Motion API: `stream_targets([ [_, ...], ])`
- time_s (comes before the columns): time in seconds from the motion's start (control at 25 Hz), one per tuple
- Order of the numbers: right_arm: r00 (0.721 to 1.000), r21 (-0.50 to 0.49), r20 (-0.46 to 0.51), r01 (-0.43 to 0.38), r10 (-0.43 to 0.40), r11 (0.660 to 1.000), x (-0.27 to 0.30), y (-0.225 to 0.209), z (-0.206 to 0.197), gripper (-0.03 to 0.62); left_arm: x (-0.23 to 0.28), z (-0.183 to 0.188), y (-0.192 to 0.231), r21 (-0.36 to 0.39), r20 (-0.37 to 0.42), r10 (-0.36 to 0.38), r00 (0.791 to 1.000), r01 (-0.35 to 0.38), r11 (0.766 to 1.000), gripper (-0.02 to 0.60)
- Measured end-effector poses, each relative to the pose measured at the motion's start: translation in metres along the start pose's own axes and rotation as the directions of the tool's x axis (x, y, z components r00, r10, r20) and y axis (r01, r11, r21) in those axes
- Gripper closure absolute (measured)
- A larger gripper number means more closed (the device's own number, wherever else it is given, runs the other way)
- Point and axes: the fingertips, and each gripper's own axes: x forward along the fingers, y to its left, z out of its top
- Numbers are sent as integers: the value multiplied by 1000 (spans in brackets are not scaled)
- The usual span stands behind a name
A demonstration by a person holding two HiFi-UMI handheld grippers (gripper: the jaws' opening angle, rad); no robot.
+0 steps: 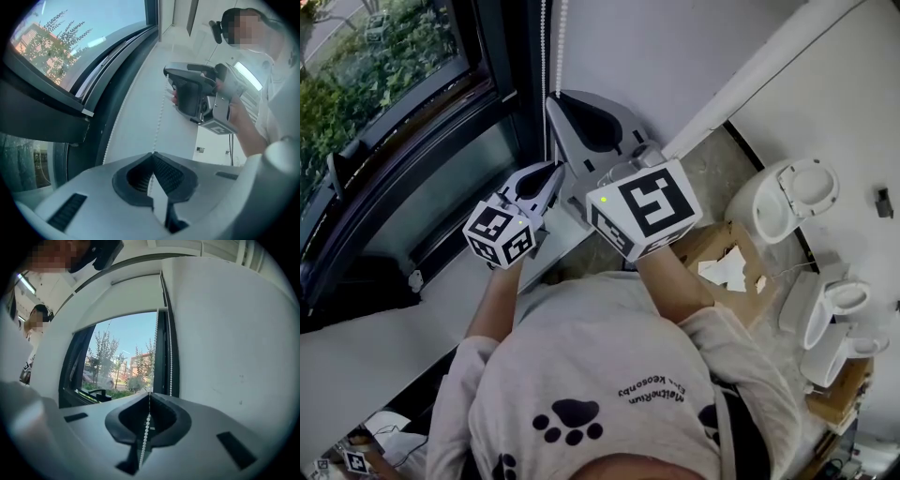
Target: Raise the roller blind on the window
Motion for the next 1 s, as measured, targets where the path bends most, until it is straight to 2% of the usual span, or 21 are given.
stream_targets([
  [0.28, 998, 22, -63, 16, -14, 1000, -2, -1, -45, 585, -6, -41, 14, -5, -28, 38, 999, -38, 999, 571],
  [0.76, 989, 50, -147, 40, -32, 998, -10, 3, -103, 585, -12, -99, 18, -10, -134, 67, 989, -69, 998, 571],
  [1.0, 979, 67, -203, 40, -26, 997, -14, 10, -134, 585, -21, -130, 20, -31, -198, 80, 977, -88, 996, 571],
])
